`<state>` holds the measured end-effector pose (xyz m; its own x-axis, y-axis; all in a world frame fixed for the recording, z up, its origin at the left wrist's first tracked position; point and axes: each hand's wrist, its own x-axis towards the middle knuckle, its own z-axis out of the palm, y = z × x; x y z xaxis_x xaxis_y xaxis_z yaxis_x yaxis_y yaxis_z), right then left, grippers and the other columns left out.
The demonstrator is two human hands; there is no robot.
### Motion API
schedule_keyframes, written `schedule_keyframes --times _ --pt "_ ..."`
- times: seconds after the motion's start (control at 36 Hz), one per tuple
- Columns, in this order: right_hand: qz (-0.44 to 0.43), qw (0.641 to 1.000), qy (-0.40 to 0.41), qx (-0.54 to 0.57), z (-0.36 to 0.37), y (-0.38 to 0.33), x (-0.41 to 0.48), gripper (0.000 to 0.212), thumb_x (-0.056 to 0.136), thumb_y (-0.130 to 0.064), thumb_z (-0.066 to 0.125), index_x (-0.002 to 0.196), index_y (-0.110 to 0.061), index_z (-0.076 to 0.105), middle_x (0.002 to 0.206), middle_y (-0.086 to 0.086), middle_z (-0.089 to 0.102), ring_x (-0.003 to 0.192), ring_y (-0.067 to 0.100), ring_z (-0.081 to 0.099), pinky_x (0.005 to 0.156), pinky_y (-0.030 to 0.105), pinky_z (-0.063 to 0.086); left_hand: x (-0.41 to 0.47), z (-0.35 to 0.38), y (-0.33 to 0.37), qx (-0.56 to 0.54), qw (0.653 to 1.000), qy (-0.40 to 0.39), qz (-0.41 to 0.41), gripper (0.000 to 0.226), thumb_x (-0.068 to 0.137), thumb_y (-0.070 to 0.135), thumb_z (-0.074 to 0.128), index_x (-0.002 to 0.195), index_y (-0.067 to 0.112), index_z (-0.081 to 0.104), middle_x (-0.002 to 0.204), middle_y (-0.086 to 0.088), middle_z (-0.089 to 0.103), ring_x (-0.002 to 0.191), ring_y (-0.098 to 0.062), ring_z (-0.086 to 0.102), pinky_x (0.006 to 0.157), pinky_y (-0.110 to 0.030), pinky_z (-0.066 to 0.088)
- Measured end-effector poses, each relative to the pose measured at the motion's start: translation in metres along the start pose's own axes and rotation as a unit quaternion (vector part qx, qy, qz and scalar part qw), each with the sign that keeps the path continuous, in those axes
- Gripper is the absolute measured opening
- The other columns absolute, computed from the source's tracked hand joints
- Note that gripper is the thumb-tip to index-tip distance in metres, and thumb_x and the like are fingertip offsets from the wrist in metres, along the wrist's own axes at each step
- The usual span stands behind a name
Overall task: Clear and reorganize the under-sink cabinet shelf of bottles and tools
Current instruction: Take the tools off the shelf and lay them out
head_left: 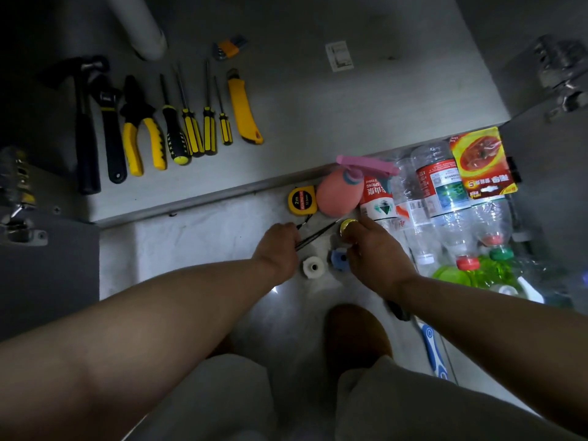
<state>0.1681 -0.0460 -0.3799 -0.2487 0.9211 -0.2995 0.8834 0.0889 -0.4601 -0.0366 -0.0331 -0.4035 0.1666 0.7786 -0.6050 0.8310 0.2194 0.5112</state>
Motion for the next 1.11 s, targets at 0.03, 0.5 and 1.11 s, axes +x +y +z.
schedule_keyframes --times 0.03,0.5,1.11 --pt "-0.004 1.000 -0.003 -0.001 -0.001 0.000 -0.001 0.023 0.084 -0.007 0.059 0.106 -0.012 0.064 0.112 0.007 0.058 0.098 0.029 0.057 0.076 0.038 0.053 0.001 0.001 0.002 -0.015 1.000 -0.003 -0.003 0.038 0.086 -0.003 0.061 0.124 0.003 0.060 0.126 -0.016 0.058 0.115 -0.028 0.058 0.099 -0.039 0.050" --pt "-0.164 0.965 -0.204 -0.033 -0.062 -0.057 0.021 0.020 0.092 -0.012 0.057 0.108 -0.016 0.067 0.108 -0.001 0.067 0.097 0.016 0.063 0.083 0.028 0.051 -0.059 -0.138 0.022 0.221 0.970 -0.085 0.053 0.040 0.095 0.019 0.060 0.135 0.019 0.056 0.137 -0.005 0.054 0.123 -0.023 0.054 0.103 -0.036 0.048" --pt "-0.075 0.976 -0.141 -0.147 -0.093 -0.177 0.165 0.056 0.095 -0.026 0.052 0.148 -0.033 0.035 0.138 0.014 0.036 0.119 0.042 0.052 0.100 0.046 0.049 -0.035 -0.200 -0.028 0.125 0.978 0.163 0.027 0.067 0.085 0.014 0.060 0.147 0.030 0.040 0.141 -0.007 0.037 0.135 -0.032 0.039 0.105 -0.043 0.045"
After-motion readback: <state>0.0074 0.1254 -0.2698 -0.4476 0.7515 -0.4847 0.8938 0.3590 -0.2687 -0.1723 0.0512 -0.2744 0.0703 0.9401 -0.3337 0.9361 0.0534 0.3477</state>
